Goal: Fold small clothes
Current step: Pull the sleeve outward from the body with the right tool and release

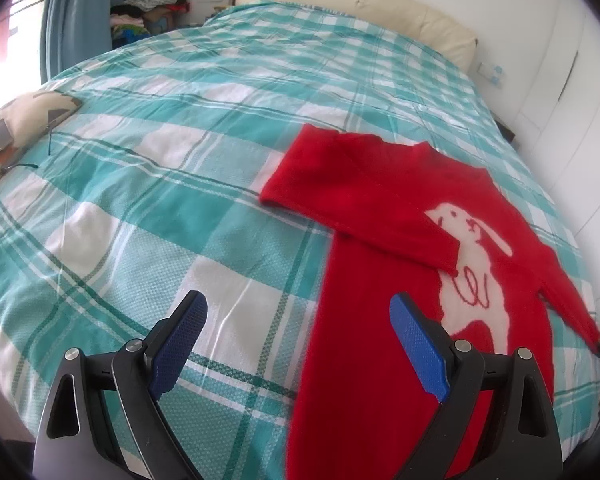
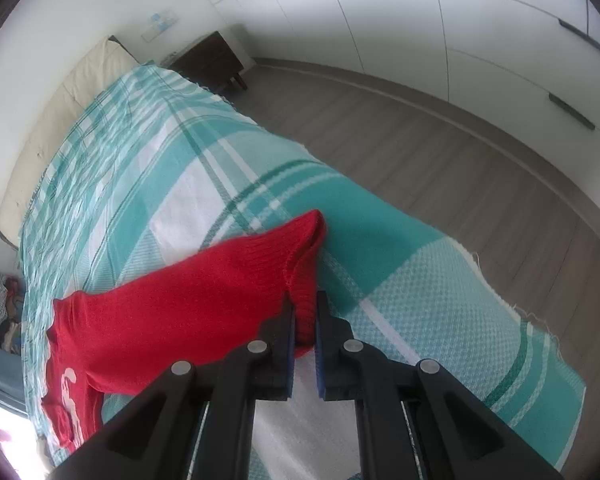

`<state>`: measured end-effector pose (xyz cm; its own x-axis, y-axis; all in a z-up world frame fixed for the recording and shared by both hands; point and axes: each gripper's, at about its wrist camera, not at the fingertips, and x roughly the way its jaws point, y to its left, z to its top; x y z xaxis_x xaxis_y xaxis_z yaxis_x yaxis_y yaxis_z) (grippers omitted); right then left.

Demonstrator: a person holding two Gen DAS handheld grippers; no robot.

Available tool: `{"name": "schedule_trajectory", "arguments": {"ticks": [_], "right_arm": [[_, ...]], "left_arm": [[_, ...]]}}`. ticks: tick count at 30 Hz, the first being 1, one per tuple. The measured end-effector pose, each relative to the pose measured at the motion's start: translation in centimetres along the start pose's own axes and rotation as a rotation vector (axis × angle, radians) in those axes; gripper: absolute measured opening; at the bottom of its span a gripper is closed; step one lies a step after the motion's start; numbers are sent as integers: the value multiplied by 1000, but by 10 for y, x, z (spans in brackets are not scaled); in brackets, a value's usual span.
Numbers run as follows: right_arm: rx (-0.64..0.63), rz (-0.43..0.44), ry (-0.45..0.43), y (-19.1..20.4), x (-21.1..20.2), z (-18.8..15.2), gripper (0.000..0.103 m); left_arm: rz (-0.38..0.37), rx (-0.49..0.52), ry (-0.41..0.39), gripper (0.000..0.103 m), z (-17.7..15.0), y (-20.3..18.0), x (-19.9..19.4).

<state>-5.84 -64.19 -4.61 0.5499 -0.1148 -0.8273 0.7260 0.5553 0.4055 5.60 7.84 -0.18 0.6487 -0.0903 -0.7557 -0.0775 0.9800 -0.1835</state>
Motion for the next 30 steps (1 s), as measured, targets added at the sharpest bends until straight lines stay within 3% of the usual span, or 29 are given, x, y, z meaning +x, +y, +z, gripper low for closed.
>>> {"name": "schedule_trajectory", "arguments": {"ticks": [8, 15, 22, 25, 28, 30], "right_arm": [[-2, -35, 3, -3, 1, -2, 7], [65, -10, 8, -14, -3, -4, 8], [98, -109, -67, -26, -29, -3, 9], [108, -139, -150, -27, -49, -3, 14], [63, -82, -254, -11, -72, -6, 18], [14, -35, -311, 7, -85, -13, 38]], "left_arm": [[1, -1, 17, 94, -1, 0, 2], [14, 20, 7, 94, -2, -3, 0], [15, 29, 12, 94, -4, -6, -1], [16, 37, 13, 94, -4, -9, 0], [32, 61, 21, 94, -7, -14, 3], [32, 76, 25, 94, -8, -17, 4]]}}
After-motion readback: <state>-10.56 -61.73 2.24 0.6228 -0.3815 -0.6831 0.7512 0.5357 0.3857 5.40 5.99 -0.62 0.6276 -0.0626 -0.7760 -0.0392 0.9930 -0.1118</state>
